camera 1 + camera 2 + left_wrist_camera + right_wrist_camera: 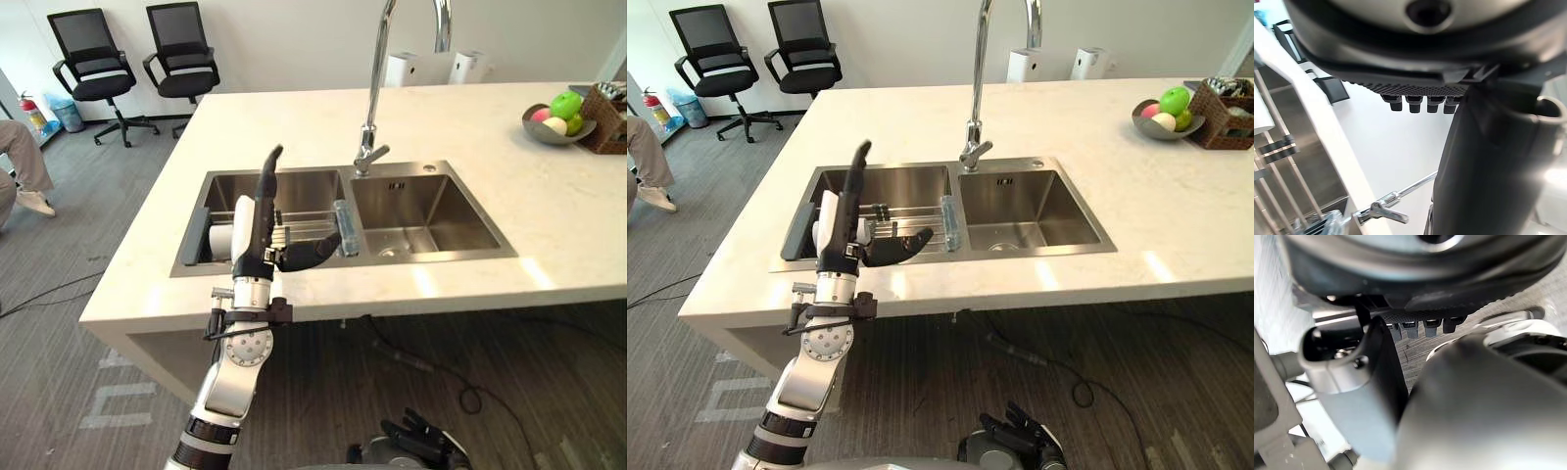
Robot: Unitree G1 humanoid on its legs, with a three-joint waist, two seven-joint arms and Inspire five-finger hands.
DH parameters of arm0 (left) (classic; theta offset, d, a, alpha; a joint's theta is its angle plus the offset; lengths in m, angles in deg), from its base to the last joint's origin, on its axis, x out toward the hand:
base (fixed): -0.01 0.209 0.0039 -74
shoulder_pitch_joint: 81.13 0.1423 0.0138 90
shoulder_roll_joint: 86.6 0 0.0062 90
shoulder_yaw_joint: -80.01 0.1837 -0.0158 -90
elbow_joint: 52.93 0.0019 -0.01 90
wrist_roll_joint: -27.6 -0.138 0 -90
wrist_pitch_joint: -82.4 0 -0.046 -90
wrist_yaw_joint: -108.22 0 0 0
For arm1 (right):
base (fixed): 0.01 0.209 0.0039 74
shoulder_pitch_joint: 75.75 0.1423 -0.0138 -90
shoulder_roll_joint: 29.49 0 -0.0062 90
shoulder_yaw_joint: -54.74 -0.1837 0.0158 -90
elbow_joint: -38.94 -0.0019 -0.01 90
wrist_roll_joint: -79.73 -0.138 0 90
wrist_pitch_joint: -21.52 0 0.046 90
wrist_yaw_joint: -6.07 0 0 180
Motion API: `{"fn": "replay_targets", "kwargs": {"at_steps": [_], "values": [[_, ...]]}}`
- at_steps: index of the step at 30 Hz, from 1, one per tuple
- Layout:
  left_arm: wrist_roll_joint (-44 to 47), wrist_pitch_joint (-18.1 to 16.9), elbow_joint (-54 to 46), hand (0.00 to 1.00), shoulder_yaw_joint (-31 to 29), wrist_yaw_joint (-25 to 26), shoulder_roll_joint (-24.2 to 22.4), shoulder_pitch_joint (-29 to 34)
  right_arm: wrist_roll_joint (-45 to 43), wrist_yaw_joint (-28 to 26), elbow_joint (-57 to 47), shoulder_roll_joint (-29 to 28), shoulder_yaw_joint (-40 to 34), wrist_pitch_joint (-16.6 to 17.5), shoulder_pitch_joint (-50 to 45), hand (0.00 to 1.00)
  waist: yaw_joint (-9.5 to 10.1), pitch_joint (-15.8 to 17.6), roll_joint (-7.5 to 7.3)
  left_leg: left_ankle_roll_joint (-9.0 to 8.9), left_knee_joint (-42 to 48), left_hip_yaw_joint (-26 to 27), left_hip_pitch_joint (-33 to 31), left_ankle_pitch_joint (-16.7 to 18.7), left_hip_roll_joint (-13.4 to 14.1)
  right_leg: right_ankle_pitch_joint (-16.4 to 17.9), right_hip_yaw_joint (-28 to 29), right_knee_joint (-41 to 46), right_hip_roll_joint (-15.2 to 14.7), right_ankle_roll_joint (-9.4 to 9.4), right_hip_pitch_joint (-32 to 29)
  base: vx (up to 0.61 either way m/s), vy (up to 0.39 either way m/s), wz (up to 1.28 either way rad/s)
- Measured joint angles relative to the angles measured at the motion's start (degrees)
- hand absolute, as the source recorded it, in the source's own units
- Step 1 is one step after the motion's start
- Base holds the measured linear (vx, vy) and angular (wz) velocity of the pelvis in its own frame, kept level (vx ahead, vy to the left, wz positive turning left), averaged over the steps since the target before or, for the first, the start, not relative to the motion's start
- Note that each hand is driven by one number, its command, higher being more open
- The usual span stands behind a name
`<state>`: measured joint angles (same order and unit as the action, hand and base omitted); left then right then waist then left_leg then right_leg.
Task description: Walk over to the sink, pick up the cup, carry it to the dishwasher, place the cup inside the dishwasher, then close the dishwasher door
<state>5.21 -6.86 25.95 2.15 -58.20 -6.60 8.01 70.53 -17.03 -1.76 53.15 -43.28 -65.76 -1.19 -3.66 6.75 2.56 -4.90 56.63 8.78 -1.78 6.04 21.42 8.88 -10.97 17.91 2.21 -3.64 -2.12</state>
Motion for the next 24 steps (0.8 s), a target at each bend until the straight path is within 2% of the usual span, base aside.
{"fn": "replay_targets", "kwargs": {"at_steps": [1, 2, 3, 4, 5, 6, 7, 9, 12, 16, 19, 24], "values": [[0.02, 1.34, 0.46, 1.00, 0.20, -0.84, 1.25, 0.81, 0.98, 0.31, 0.72, 0.05, 0.06, -0.24, 0.18, 1.00, 0.39, 0.22, -0.38, 0.17, -2.26, 1.79, -1.51, 3.49, -0.73, -0.42, -0.38, -3.15, -0.02, -0.42, 3.27, 0.25, -0.120, 0.16], [0.09, 2.05, 0.48, 1.00, 0.28, -1.32, 2.11, 0.96, 1.71, 0.39, 1.24, 0.11, 0.07, -0.24, 0.34, 1.00, 0.82, 0.23, -0.39, 0.16, -5.33, 3.24, -1.66, 4.96, -1.50, -1.03, -0.39, -4.51, -0.25, -0.82, 4.68, 0.24, -0.049, 0.11], [0.72, 3.13, 0.50, 1.00, 0.26, -2.17, 3.65, 0.96, 2.50, 0.59, 2.51, 0.56, 0.06, -0.25, 0.61, 1.00, 1.30, -0.07, -0.57, 0.52, -15.42, 5.50, -1.42, 6.75, -4.30, -2.14, -0.50, -6.55, -0.97, -0.13, 6.27, 0.20, -0.014, 0.07], [1.06, 3.38, 0.48, 1.00, 0.14, -2.38, 4.32, 0.90, 2.75, 0.61, 3.17, 0.90, 0.12, -0.25, 0.91, 1.00, 1.30, -0.54, -0.26, 0.83, -22.06, 6.25, -1.30, 6.41, -6.15, -2.31, -0.74, -7.14, -1.42, 0.15, 6.44, 0.24, 0.015, 0.23], [1.16, 3.72, 0.62, 1.00, -0.05, -2.58, 5.16, 0.18, 2.84, 0.63, 3.82, 1.72, -0.01, -0.27, 1.48, 1.00, 1.18, -1.25, 1.19, 2.69, -36.11, 6.01, -1.06, 0.81, -9.27, -2.48, -1.65, -7.65, -1.44, 0.80, 6.46, 0.27, 0.045, 0.28], [1.21, 4.15, 1.15, 1.00, -0.61, -2.66, 6.34, -0.79, 2.63, 0.78, 4.96, 1.75, -0.46, -0.71, 2.49, 1.00, 1.17, -1.48, 1.48, 1.43, -42.67, 6.13, 1.18, -1.38, -11.13, -2.45, -1.51, -7.96, -1.94, 1.47, 6.71, 0.27, 0.044, 0.28], [1.21, 4.32, 1.79, 1.00, -0.71, -2.66, 6.94, -1.45, 2.51, 0.78, 4.93, 1.66, -0.48, -1.10, 2.52, 1.00, 1.19, -1.37, 1.25, 1.56, -45.74, 6.09, 2.50, -2.75, -12.30, -2.68, -1.44, -8.11, -2.33, 1.83, 6.75, 0.25, 0.038, 0.25], [1.23, 5.39, 4.65, 1.00, -1.17, -2.63, 9.24, -3.77, 0.97, 1.53, 5.01, 1.36, -0.96, -5.52, 2.89, 1.00, 1.10, -1.32, 0.98, 1.67, -54.79, 6.04, 6.62, -6.57, -14.45, -2.60, -1.32, -9.30, -3.42, 1.95, 7.63, 0.17, 0.045, 0.21], [1.65, 7.15, 7.24, 1.00, -1.84, -2.63, 11.45, -4.44, 1.14, 1.80, 5.53, 0.65, -3.01, -7.73, 3.21, 1.00, 0.78, -1.30, 0.94, 1.62, -57.37, 5.93, 9.24, -7.10, -14.82, -2.55, -1.33, -10.32, -3.35, 2.03, 9.69, 0.13, 0.017, 0.05], [0.58, 7.31, 8.50, 1.00, -2.43, -3.12, 14.94, -4.73, 2.09, 1.72, 5.40, 0.61, -3.15, -8.94, 3.26, 1.00, 0.67, -1.33, 0.91, 1.27, -58.91, 5.86, 10.21, -7.61, -15.11, -2.34, -1.06, -10.41, -3.16, 2.34, 10.07, 0.00, -0.013, 0.01], [-2.28, 7.17, 9.33, 1.00, -3.56, -5.13, 19.47, -5.21, 2.77, 1.68, 4.96, 0.14, -4.26, -9.91, 3.21, 1.00, 0.59, -1.44, 0.76, 1.16, -60.69, 6.37, 10.96, -8.79, -15.49, -1.91, -0.04, -10.82, -3.22, 2.94, 9.99, -0.08, -0.017, -0.09], [-5.84, 4.13, 9.33, 1.00, -4.44, -11.03, 25.28, -6.78, 3.86, 1.47, 3.07, 0.10, -4.55, -11.87, 2.94, 1.00, 0.54, -1.63, 0.60, 1.26, -61.79, 6.32, 11.65, -9.83, -15.56, -1.79, 0.06, -10.98, -3.23, 3.09, 10.02, -0.10, -0.004, 0.00]]}}
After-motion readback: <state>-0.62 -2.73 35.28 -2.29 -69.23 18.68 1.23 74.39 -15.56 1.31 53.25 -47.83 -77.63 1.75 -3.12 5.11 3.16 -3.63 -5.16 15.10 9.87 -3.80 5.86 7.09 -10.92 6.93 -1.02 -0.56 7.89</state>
